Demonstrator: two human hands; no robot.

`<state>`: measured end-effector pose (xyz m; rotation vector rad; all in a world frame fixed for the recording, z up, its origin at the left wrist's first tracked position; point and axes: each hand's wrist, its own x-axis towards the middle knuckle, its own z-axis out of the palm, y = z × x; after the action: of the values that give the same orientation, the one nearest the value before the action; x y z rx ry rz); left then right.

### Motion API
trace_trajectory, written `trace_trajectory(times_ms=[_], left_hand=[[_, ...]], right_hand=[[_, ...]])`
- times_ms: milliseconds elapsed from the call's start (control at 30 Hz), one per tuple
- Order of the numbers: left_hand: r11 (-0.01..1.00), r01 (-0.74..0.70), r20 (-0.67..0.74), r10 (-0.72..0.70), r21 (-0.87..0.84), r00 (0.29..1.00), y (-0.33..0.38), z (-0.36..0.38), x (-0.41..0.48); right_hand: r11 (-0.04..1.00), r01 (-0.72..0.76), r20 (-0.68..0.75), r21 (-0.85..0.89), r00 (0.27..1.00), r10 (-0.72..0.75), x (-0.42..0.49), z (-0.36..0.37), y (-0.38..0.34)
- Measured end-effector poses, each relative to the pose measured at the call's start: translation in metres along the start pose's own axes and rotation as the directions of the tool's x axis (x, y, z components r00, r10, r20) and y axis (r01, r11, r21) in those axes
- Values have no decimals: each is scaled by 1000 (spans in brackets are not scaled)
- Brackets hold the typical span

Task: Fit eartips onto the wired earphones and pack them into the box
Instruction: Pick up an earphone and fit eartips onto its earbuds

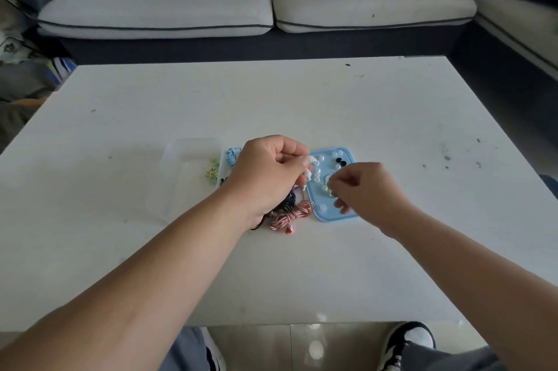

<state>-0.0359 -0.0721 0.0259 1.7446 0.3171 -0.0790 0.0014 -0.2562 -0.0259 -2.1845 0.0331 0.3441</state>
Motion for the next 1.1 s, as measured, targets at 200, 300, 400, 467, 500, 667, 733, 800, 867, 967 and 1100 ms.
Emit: trace_trajectory(times_ms=[200,300,400,467,500,667,733,800,867,967,1100], left_hand=[[998,-45,-50,42,-50,998,1,1,-12],[996,-72,-63,69,-53,996,2,-2,-12],[996,-87,-45,86,-25,995,4,-11,-4],[995,-94,-14,93,-19,996,7,-17,1],[995,-93,1,94,-26,996,8,-20,3],[993,-87,25,90,-84,996,10,-25,15],[990,-108,29,111,-88,993,11,-26,19],[989,-128,38,131,-76,991,13,-28,20],[989,-139,50,142,-57,989,13,-30,22],[989,-147,67,147,-11,987,12,-33,25],[988,-155,46,156,-19,987,10,-36,24]], right_hand=[[681,-133,60,720,990,130,-26,-6,-48],[536,-183,152,824,983,101,-29,-2,-55],[489,-203,181,848,979,93,-25,0,-55],[511,-211,200,833,977,77,-19,1,-56],[520,-214,212,827,975,63,-17,1,-57],[479,-246,275,842,962,11,-5,2,-65],[450,-259,291,855,957,-2,-2,4,-67],[414,-278,310,867,951,-9,-1,5,-68],[406,-282,317,869,948,-20,0,5,-68],[448,-264,306,854,952,-24,-1,6,-68],[457,-229,268,860,963,-22,-3,11,-69]])
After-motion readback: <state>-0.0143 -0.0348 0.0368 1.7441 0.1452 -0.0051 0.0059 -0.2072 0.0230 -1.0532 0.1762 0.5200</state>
